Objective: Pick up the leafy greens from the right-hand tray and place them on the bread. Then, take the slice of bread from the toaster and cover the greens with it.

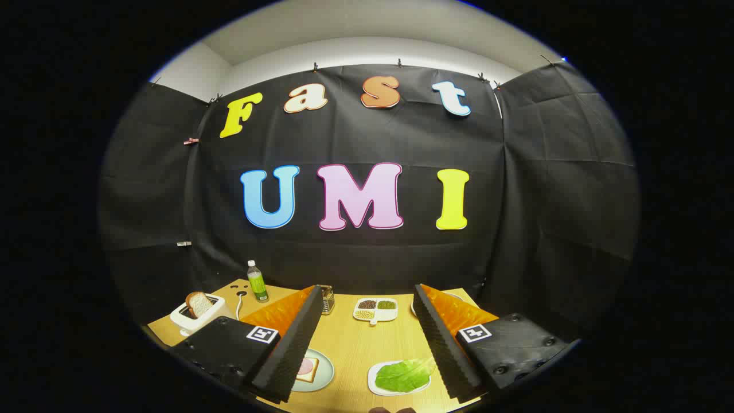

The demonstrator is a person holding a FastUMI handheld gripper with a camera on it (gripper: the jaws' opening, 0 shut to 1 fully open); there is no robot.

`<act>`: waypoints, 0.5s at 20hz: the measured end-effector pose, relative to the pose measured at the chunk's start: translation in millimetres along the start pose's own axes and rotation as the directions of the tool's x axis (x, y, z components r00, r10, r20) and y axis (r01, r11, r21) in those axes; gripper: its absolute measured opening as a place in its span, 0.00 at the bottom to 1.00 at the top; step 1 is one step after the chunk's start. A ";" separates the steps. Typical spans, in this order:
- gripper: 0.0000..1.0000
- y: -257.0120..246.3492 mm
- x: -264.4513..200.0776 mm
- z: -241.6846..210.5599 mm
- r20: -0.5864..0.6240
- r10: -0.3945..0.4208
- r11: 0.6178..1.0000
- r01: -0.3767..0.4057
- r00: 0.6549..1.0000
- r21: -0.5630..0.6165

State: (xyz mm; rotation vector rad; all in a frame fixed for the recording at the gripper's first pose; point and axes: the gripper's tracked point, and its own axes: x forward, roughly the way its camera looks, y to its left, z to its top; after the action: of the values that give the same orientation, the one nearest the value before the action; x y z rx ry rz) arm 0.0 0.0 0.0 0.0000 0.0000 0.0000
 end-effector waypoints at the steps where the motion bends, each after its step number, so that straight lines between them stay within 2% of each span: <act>1: 0.98 0.5 -0.3 -0.4 -0.003 0.001 1.000 -0.001 1.000 0.002; 10: 0.98 6.4 2.5 -13.2 -0.038 0.018 1.000 -0.018 0.999 -0.001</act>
State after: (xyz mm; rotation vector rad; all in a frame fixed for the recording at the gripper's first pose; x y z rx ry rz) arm 2.5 6.4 -13.2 -0.0013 0.0377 0.0181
